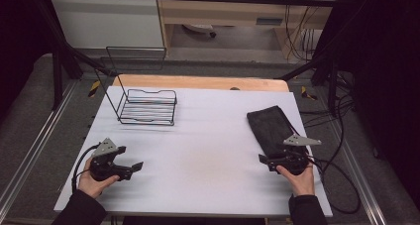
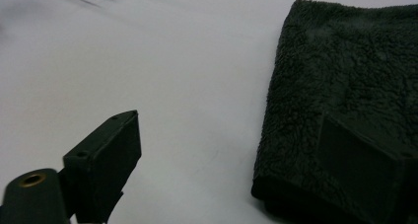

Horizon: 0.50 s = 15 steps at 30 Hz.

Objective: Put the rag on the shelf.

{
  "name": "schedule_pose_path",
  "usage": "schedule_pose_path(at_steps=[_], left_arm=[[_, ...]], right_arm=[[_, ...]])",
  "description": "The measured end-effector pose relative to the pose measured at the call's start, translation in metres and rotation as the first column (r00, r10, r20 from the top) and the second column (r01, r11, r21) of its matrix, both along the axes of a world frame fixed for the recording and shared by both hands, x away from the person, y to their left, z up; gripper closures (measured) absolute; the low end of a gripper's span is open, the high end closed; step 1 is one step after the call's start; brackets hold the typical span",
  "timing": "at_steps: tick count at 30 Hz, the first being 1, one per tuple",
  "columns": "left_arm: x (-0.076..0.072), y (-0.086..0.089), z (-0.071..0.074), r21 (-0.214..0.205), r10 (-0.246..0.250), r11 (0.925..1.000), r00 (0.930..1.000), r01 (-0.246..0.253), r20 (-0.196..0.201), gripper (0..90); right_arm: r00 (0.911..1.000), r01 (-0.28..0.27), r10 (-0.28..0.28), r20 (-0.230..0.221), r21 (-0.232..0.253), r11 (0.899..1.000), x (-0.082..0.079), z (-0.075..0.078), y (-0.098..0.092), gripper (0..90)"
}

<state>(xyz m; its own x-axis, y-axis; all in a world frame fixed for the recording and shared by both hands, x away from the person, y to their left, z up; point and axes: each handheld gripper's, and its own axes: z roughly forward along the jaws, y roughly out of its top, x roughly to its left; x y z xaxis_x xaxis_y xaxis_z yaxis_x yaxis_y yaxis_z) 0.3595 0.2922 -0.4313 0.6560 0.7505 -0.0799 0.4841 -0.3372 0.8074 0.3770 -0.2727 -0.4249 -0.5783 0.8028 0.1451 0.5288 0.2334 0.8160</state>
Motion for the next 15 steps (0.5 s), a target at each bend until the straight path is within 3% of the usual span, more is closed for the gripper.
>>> schedule_pose_path(at_steps=[7, 15], left_arm=[[0.000, 0.000, 0.000, -0.003, 0.003, 1.0000, 1.0000, -0.003, 0.000, 6.1], [0.000, 0.000, 0.000, 0.001, 0.002, 1.0000, 1.0000, -0.002, -0.001, 6.5]], right_arm=[[1.0000, 0.003, -0.003, -0.006, -0.044, 0.999, 0.015, 0.002, 0.005, 24.9], [0.9989, 0.026, -0.031, -0.034, -0.145, 0.989, 0.032, -0.012, 0.006, 40.4]])
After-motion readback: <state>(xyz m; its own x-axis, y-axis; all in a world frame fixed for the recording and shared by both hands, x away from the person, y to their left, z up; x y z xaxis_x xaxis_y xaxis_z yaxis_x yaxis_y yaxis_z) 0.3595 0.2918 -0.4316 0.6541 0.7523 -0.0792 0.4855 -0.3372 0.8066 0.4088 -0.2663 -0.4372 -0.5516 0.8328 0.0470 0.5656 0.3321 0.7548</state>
